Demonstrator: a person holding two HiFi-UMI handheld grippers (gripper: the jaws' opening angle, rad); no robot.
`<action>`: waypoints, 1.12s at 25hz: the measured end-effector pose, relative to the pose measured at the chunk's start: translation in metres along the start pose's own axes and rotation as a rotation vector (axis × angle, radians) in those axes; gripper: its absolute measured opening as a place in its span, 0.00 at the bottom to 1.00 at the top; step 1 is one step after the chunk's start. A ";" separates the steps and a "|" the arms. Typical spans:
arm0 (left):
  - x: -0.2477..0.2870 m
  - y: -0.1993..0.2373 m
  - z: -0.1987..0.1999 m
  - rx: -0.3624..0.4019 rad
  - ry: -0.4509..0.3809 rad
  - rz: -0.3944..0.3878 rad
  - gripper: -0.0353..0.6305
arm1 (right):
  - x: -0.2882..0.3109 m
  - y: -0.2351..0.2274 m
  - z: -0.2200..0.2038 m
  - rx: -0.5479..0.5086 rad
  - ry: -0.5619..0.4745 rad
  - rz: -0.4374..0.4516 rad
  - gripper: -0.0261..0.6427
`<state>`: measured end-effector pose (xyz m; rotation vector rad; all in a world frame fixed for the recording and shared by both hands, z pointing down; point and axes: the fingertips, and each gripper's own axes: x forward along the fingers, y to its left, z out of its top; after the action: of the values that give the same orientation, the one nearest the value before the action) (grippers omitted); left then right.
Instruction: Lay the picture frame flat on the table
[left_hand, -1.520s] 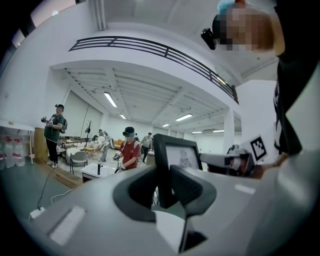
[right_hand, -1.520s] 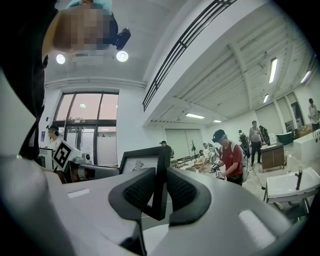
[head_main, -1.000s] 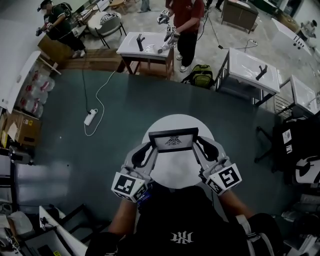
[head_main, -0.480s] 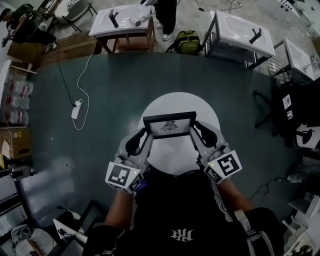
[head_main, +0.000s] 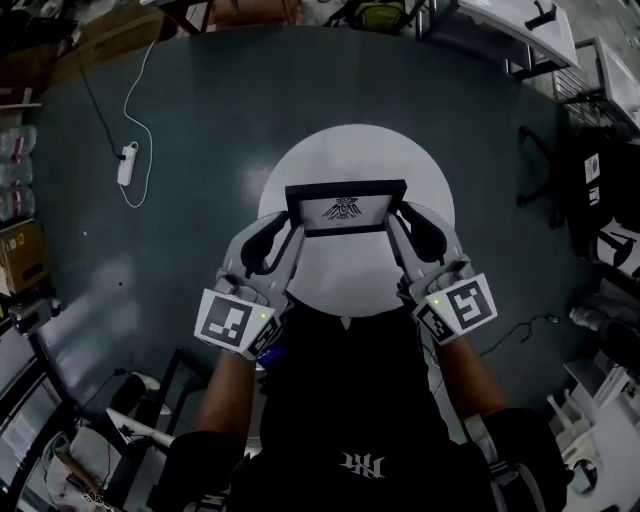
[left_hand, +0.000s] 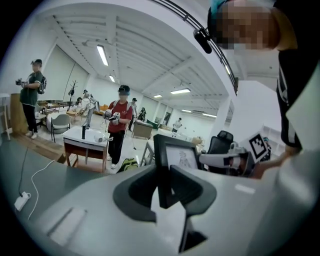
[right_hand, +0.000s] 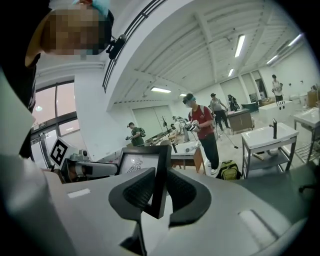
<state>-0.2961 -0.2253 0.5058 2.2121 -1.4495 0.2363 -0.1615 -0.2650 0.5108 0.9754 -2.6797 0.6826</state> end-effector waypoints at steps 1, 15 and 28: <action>0.006 0.005 -0.006 -0.002 0.008 0.002 0.18 | 0.005 -0.005 -0.008 0.006 0.010 -0.002 0.12; 0.058 0.038 -0.091 -0.062 0.082 0.000 0.18 | 0.049 -0.052 -0.092 0.077 0.077 -0.032 0.12; 0.082 0.053 -0.162 -0.123 0.173 0.000 0.18 | 0.064 -0.072 -0.158 0.121 0.168 -0.050 0.12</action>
<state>-0.2907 -0.2313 0.6943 2.0398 -1.3339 0.3215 -0.1574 -0.2715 0.6956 0.9643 -2.4849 0.8831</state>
